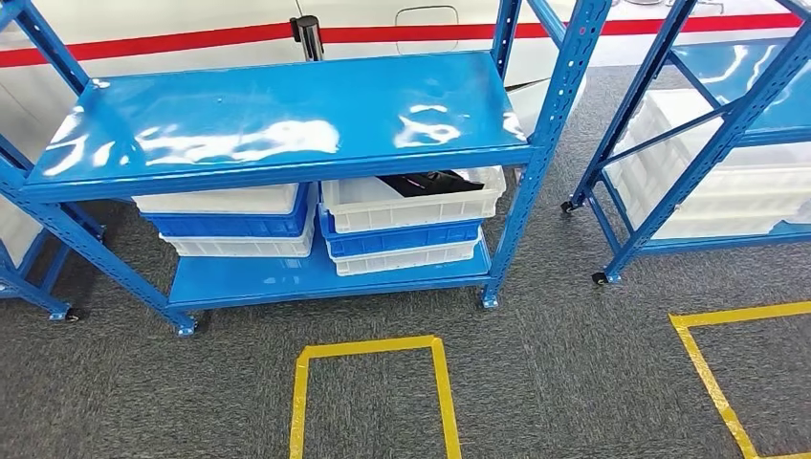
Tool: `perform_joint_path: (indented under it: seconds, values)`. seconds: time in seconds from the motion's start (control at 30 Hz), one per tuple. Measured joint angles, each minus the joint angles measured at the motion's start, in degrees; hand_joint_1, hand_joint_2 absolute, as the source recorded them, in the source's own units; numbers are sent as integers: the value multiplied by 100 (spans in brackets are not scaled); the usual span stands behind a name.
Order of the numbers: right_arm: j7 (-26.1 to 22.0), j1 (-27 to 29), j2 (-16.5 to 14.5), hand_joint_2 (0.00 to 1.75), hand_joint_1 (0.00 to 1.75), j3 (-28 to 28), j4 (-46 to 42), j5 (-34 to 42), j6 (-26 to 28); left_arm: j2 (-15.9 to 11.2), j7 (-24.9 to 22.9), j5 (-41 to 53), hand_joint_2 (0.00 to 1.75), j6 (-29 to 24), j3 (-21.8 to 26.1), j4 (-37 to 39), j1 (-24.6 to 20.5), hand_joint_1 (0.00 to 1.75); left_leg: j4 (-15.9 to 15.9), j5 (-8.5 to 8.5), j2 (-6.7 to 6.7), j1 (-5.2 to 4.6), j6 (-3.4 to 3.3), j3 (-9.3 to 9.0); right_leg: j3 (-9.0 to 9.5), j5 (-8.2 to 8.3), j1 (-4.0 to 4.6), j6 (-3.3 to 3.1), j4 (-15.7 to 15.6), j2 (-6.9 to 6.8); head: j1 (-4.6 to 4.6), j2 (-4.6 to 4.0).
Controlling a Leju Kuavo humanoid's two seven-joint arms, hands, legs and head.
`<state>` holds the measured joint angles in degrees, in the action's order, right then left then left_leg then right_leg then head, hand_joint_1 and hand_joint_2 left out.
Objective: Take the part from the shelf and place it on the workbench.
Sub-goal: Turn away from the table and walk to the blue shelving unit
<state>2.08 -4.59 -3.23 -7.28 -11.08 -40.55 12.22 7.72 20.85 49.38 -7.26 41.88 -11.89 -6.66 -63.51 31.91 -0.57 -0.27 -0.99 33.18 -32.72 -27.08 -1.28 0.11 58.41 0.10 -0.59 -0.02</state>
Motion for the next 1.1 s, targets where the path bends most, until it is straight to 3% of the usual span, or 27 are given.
perform_joint_path:
  seconds: [0.07,0.13,0.17,0.23,0.3,0.4,0.47,0.57,0.63,0.67,0.73,0.8,0.83,0.9,0.97,1.03,1.1]
  values:
    - [-3,-4,-8,0,0,0,0,-9,-1,2,-8,4,0,-6,0,0,2,0,-708,310,14,63,91,381,13,-19,-1,-41,0,-19,-14,0]
    - [-3,-2,-10,0,0,0,0,-22,-1,0,-25,6,0,-20,0,0,12,0,-1058,329,30,120,145,632,21,-31,-10,-45,0,-33,-14,0]
    - [-2,-1,-10,0,0,0,0,-31,-1,-3,-33,6,0,-31,0,0,16,0,-911,169,44,142,160,598,32,-37,-20,-40,1,-36,-15,0]
    - [-2,-2,-11,0,0,0,0,-50,-1,-9,-43,7,0,-50,0,0,13,0,-164,-256,129,166,172,271,70,-61,-38,-3,0,-46,-19,0]
    - [-2,-5,-14,0,0,0,0,-61,-1,-11,-53,14,0,-61,0,0,-7,0,380,-451,179,135,135,19,97,-89,-16,63,0,-65,-18,0]
    - [-2,-8,-21,0,0,0,-2,-66,-3,-11,-73,34,0,-75,0,0,-21,0,485,-464,113,72,-11,-12,122,-95,7,194,-42,-114,-15,0]
    - [-5,-14,-26,0,0,0,-5,-75,-3,-8,-80,40,0,-87,0,0,-21,0,576,-527,77,75,-124,-65,75,-193,12,227,98,-120,-11,0]
    - [-9,-12,-32,0,0,-2,-7,-80,-4,-8,-83,41,0,-103,0,0,-21,0,629,-570,15,66,-206,-93,-395,-647,16,134,1088,-77,18,0]
    - [-9,7,-34,0,0,-2,-7,-80,-5,-9,-84,41,0,-106,0,0,-16,0,626,-566,-55,43,-212,-91,-644,-768,19,146,1554,-54,26,0]
    - [-9,16,-34,0,0,-2,-7,-81,-5,-8,-85,42,0,-105,0,0,-12,0,623,-564,-96,34,-212,-94,-618,-693,22,182,1473,-42,27,0]
    - [-9,15,-30,0,0,-2,-7,-85,-8,-7,-87,43,0,-106,0,0,-8,0,619,-560,-174,23,-204,-106,-279,-367,32,248,750,19,29,1]
    - [-9,3,-22,0,0,-3,-7,-91,-15,-5,-90,44,0,-114,0,0,-9,0,597,-537,-239,-8,-168,-109,30,-113,53,226,79,95,30,1]
    - [-9,-5,-19,0,0,-4,-7,-95,-19,-5,-92,44,0,-117,0,0,-8,0,589,-525,-263,-18,-144,-104,100,-66,63,191,-68,116,29,1]
    - [-9,-18,-22,0,0,-4,-7,-99,-22,-9,-96,45,0,-123,0,0,2,0,585,-511,-293,-15,-93,-93,128,-43,51,114,-103,83,26,0]
    - [-10,-27,-29,0,0,-4,-8,-108,-25,-24,-98,45,0,-128,0,0,16,0,447,-413,-218,6,-30,-41,156,-23,6,38,-128,42,11,0]
    - [-12,-26,-39,0,0,-4,-8,-117,-33,-33,-101,45,0,-132,0,0,18,0,-76,-113,-79,44,50,192,180,-21,-12,-31,-142,-12,-15,1]
    - [-13,-15,-45,0,0,-4,-7,-126,-43,-31,-109,45,0,-133,1,1,20,0,-756,178,-9,96,125,542,189,-34,-5,-62,-141,-69,-27,1]
